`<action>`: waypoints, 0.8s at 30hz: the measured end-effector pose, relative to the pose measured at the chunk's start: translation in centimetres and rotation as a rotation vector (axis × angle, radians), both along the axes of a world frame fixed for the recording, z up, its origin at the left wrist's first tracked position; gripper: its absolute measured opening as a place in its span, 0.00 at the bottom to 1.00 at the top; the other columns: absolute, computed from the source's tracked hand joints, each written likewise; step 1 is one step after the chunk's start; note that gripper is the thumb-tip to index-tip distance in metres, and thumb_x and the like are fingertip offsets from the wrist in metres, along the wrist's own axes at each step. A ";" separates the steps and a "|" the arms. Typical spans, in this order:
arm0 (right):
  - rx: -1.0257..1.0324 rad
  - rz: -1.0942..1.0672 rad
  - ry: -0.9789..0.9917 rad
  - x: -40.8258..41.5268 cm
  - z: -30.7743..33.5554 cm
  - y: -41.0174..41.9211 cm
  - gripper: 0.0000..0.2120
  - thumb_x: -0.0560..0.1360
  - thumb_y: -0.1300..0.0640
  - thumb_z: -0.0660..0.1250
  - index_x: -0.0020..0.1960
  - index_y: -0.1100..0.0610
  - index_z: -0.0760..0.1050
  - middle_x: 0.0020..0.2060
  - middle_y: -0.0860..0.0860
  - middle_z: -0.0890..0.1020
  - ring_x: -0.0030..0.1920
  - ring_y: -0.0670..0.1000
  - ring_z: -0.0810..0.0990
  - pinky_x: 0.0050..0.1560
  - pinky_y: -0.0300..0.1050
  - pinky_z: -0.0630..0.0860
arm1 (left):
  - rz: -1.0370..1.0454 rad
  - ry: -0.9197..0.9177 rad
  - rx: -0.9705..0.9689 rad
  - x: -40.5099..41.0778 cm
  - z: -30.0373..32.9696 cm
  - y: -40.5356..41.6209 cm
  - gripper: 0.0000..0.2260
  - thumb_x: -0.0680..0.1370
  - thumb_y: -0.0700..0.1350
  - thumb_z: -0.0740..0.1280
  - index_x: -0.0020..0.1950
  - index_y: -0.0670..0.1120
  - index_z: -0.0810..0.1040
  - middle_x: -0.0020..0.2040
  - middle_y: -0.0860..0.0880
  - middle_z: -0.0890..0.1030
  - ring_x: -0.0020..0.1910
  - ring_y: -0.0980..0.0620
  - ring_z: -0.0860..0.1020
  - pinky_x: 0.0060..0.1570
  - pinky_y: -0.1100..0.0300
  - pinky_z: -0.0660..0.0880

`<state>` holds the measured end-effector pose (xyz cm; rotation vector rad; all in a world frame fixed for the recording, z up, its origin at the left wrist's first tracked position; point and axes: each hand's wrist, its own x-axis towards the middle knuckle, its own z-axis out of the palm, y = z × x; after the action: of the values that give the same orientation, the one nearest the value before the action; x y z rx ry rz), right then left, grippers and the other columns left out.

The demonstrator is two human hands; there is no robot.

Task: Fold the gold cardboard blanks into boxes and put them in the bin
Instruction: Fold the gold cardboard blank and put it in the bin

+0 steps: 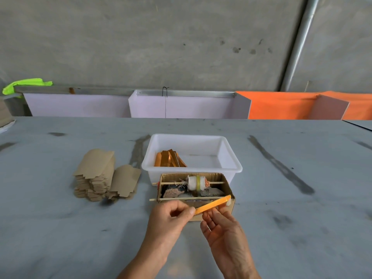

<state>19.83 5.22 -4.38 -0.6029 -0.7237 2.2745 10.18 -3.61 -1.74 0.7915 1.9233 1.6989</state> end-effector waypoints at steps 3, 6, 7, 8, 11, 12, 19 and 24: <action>-0.030 0.001 0.009 -0.1 -0.2 0.0 0.06 0.75 0.68 0.61 0.47 0.60 0.75 0.33 0.55 0.80 0.33 0.50 0.78 0.32 0.40 0.78 | 0.003 0.097 0.034 0.1 -0.1 0.0 0.06 0.74 0.39 0.70 0.38 0.48 0.80 0.35 0.52 0.82 0.36 0.57 0.78 0.38 0.68 0.73; -0.034 0.028 0.021 -0.2 0.0 -0.2 0.08 0.69 0.66 0.64 0.48 0.60 0.76 0.33 0.55 0.79 0.32 0.50 0.78 0.31 0.41 0.78 | 0.082 -0.039 0.056 0.1 0.3 0.2 0.08 0.77 0.42 0.67 0.38 0.46 0.82 0.35 0.54 0.83 0.36 0.62 0.80 0.35 0.74 0.71; -0.034 0.037 0.020 -0.2 0.0 -0.3 0.11 0.67 0.66 0.65 0.48 0.60 0.77 0.33 0.55 0.80 0.32 0.50 0.78 0.31 0.41 0.78 | 0.093 -0.114 0.032 -0.1 0.5 0.3 0.11 0.77 0.42 0.67 0.35 0.45 0.83 0.33 0.54 0.83 0.33 0.63 0.79 0.33 0.73 0.71; -0.029 0.043 0.016 -0.3 0.1 -0.3 0.13 0.65 0.66 0.65 0.49 0.60 0.77 0.34 0.55 0.80 0.32 0.50 0.79 0.31 0.41 0.78 | 0.088 -0.179 -0.016 -0.3 0.6 0.3 0.13 0.76 0.42 0.68 0.32 0.45 0.83 0.31 0.53 0.83 0.32 0.62 0.79 0.35 0.70 0.73; -0.001 0.079 0.013 -0.3 0.2 -0.6 0.16 0.65 0.66 0.65 0.52 0.60 0.78 0.37 0.56 0.81 0.33 0.50 0.78 0.31 0.41 0.78 | 0.042 -0.325 -0.168 -1.0 0.9 0.3 0.13 0.72 0.39 0.73 0.27 0.46 0.82 0.29 0.50 0.81 0.35 0.52 0.78 0.44 0.55 0.76; 0.002 0.085 0.016 -0.3 0.2 -0.7 0.16 0.65 0.66 0.65 0.53 0.61 0.78 0.38 0.56 0.81 0.33 0.51 0.78 0.31 0.41 0.78 | 0.009 -0.365 -0.197 -1.3 0.9 0.2 0.10 0.71 0.38 0.73 0.29 0.46 0.82 0.30 0.49 0.81 0.35 0.51 0.78 0.43 0.55 0.77; 0.026 0.114 -0.008 -0.3 0.2 -0.9 0.18 0.65 0.66 0.65 0.55 0.62 0.77 0.41 0.59 0.83 0.35 0.53 0.81 0.32 0.42 0.79 | -0.182 -0.516 -0.277 -2.2 1.0 -0.2 0.06 0.67 0.37 0.75 0.42 0.40 0.81 0.37 0.40 0.82 0.29 0.51 0.77 0.29 0.63 0.70; 0.022 0.119 0.017 -0.1 -0.2 -1.2 0.18 0.67 0.67 0.64 0.56 0.62 0.77 0.45 0.62 0.84 0.36 0.55 0.82 0.31 0.42 0.79 | -0.165 -0.441 -0.260 -2.1 0.5 -0.2 0.06 0.69 0.34 0.74 0.36 0.43 0.81 0.32 0.45 0.82 0.31 0.51 0.78 0.33 0.62 0.73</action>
<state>19.71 4.06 -4.59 -0.5424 -0.7936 2.3742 8.08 -3.78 -1.19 0.4197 1.6737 1.3522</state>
